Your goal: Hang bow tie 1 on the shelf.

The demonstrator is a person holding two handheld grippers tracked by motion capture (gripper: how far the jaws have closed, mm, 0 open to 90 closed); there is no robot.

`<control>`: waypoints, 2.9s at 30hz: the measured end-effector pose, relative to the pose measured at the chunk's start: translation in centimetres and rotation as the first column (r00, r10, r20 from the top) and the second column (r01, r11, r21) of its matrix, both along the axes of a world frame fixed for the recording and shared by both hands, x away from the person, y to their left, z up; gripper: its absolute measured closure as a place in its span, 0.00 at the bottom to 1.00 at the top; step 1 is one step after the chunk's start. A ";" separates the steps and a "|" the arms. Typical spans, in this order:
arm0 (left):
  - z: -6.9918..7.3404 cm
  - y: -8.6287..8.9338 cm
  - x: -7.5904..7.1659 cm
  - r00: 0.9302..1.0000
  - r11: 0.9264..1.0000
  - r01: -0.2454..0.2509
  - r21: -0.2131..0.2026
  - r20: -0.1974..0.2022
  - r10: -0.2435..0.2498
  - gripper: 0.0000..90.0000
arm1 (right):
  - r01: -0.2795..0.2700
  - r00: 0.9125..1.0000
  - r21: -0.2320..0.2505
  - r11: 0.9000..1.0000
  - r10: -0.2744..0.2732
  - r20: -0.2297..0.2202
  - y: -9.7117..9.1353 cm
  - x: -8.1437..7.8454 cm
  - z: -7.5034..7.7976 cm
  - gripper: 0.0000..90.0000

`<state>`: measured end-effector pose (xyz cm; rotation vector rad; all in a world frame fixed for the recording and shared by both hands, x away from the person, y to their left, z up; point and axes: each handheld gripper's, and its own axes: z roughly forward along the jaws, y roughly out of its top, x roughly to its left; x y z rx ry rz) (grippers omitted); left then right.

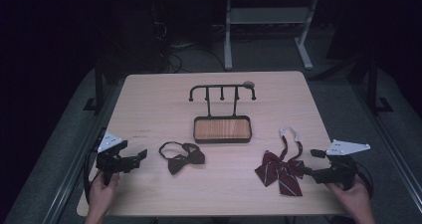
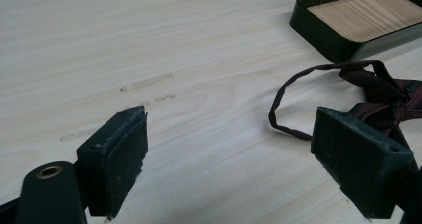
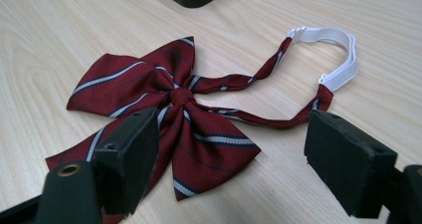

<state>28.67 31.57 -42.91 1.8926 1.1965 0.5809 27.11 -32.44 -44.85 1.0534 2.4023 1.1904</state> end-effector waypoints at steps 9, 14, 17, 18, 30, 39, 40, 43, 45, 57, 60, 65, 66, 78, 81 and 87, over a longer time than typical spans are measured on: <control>-0.3 -0.1 0.2 1.000 1.000 0.025 0.012 0.006 -0.025 0.16 | 0.025 0.999 0.009 1.000 -0.025 -0.026 0.8 1.2 1.0 0.26; -0.4 0.1 0.2 1.000 1.000 0.020 0.015 0.003 -0.020 0.16 | 0.045 0.998 -0.016 0.999 -0.045 -0.051 1.2 2.9 1.4 0.35; -0.2 0.1 0.2 1.000 1.000 0.021 0.012 0.012 -0.021 0.16 | 0.030 0.998 -0.013 0.999 -0.030 -0.056 1.4 3.4 1.6 0.40; -0.1 0.1 0.2 1.000 1.000 0.019 0.012 0.017 -0.019 0.16 | 0.024 0.998 -0.026 0.999 -0.025 -0.051 1.5 3.6 1.7 0.41; 0.0 0.2 0.0 0.999 0.999 0.034 0.015 0.032 -0.035 0.16 | 0.028 0.993 -0.103 0.994 -0.040 -0.114 1.4 6.8 1.3 0.59; -0.2 0.2 0.0 0.999 0.999 0.040 0.026 0.032 -0.040 0.16 | 0.093 0.984 -0.164 0.982 -0.116 -0.136 1.3 7.7 -0.2 0.71; -0.2 0.2 0.0 0.999 0.999 0.040 0.026 0.032 -0.040 0.16 | 0.093 0.984 -0.164 0.982 -0.116 -0.136 1.3 7.7 -0.2 0.71; -0.2 0.3 0.0 0.999 0.999 0.032 0.029 0.032 -0.033 0.16 | 0.104 0.981 -0.183 0.978 -0.131 -0.141 1.3 8.0 -0.6 0.71; -0.2 0.3 0.0 0.999 0.999 0.032 0.027 0.032 -0.032 0.16 | 0.115 0.979 -0.184 0.976 -0.143 -0.144 1.2 8.1 -0.7 0.72; -0.1 0.7 -0.3 0.999 0.999 0.024 0.034 0.040 -0.025 0.16 | 0.140 0.974 -0.202 0.969 -0.172 -0.147 1.5 8.4 -1.3 0.84; -0.2 0.8 -0.3 0.999 1.000 0.020 0.023 0.041 -0.021 0.16 | 0.133 0.976 -0.197 0.971 -0.162 -0.144 1.3 8.4 -1.3 0.92; -0.1 0.9 -0.5 0.999 1.000 0.017 0.025 0.041 -0.018 0.16 | 0.107 0.978 -0.174 0.979 -0.135 -0.158 1.3 8.3 -1.0 0.97; -0.1 0.9 -0.5 0.999 1.000 0.014 0.021 0.042 -0.015 0.16 | 0.098 0.980 -0.166 0.981 -0.125 -0.154 1.2 8.1 -0.7 0.97; 0.0 0.8 -0.4 0.999 1.000 0.019 0.004 0.041 -0.019 0.16 | 0.005 0.994 -0.078 0.997 -0.013 -0.110 1.8 6.2 2.7 0.98; 0.0 0.9 -0.3 0.999 1.000 0.017 -0.014 0.044 -0.016 0.16 | -0.022 0.996 -0.041 0.999 0.019 -0.093 2.0 5.6 4.0 0.98; 0.0 0.9 -0.1 0.999 1.000 0.012 -0.018 0.045 -0.011 0.16 | -0.111 0.994 -0.068 0.991 0.110 -0.019 3.1 4.5 7.1 0.98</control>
